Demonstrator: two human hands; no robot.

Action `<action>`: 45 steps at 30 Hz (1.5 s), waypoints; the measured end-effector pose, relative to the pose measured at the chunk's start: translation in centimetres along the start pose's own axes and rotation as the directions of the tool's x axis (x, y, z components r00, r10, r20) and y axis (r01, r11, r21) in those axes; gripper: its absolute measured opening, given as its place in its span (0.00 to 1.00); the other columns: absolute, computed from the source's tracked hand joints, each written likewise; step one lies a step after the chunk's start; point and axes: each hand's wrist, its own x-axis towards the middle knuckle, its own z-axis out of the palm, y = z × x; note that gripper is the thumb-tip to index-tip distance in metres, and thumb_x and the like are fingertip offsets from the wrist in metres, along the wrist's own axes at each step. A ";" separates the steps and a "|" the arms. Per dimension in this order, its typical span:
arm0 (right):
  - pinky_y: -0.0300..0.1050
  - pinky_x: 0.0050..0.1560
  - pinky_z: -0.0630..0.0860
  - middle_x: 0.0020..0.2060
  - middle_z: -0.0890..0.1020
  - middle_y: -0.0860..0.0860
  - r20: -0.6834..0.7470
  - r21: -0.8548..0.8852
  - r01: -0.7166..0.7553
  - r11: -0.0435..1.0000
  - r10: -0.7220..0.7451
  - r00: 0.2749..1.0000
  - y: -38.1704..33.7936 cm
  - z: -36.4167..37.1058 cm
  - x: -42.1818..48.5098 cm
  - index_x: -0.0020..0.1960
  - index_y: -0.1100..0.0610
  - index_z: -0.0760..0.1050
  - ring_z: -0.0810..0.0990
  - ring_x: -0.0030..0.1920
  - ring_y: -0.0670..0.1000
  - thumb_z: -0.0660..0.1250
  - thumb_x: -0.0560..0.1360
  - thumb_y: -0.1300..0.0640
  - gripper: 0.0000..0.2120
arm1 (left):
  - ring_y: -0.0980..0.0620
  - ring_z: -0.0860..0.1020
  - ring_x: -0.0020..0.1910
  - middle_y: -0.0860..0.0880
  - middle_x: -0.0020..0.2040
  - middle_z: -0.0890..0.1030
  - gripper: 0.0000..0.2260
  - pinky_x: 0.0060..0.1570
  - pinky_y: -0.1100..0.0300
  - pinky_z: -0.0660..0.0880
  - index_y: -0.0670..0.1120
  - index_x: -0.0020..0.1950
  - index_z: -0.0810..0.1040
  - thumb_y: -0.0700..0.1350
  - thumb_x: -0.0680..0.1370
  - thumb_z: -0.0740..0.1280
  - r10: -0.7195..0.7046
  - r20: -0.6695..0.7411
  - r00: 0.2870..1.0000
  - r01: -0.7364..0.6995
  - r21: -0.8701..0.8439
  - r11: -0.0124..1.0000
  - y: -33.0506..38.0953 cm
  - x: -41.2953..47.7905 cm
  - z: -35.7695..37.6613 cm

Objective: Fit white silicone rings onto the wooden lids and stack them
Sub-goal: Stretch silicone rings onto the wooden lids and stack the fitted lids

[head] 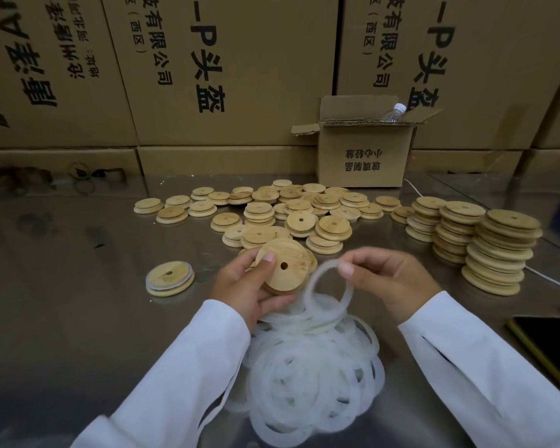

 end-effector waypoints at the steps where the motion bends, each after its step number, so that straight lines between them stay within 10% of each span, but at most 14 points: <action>1: 0.33 0.38 0.75 0.32 0.82 0.47 -0.012 0.064 0.000 0.998 0.001 1.000 -0.2 0.4 0.0 0.39 0.58 0.81 0.79 0.35 0.43 0.70 0.63 0.59 0.05 | 0.47 0.83 0.39 0.42 0.46 0.82 0.08 0.31 0.57 0.80 0.42 0.55 0.77 0.40 0.77 0.62 0.000 0.016 1.000 -0.001 0.021 1.000 0.0 -0.1 0.1; 11: 0.27 0.32 0.73 0.28 0.82 0.43 -0.288 0.074 -0.006 0.997 0.027 0.957 -0.6 4.1 1.7 0.35 0.53 0.80 0.79 0.30 0.37 0.71 0.69 0.65 0.09 | 0.39 0.83 0.43 0.39 0.50 0.82 0.16 0.36 0.54 0.81 0.45 0.55 0.78 0.52 0.72 0.64 -0.016 0.132 0.991 0.007 0.071 0.997 0.3 -0.5 0.5; 45: 0.24 0.30 0.69 0.23 0.79 0.41 -0.346 -0.032 -0.052 0.998 0.038 0.937 0.3 3.9 1.5 0.35 0.56 0.80 0.76 0.27 0.36 0.71 0.70 0.60 0.05 | 0.41 0.82 0.50 0.39 0.52 0.82 0.09 0.48 0.51 0.80 0.47 0.53 0.78 0.42 0.79 0.59 0.041 0.234 0.971 -0.079 0.156 0.985 -0.2 -0.5 0.1</action>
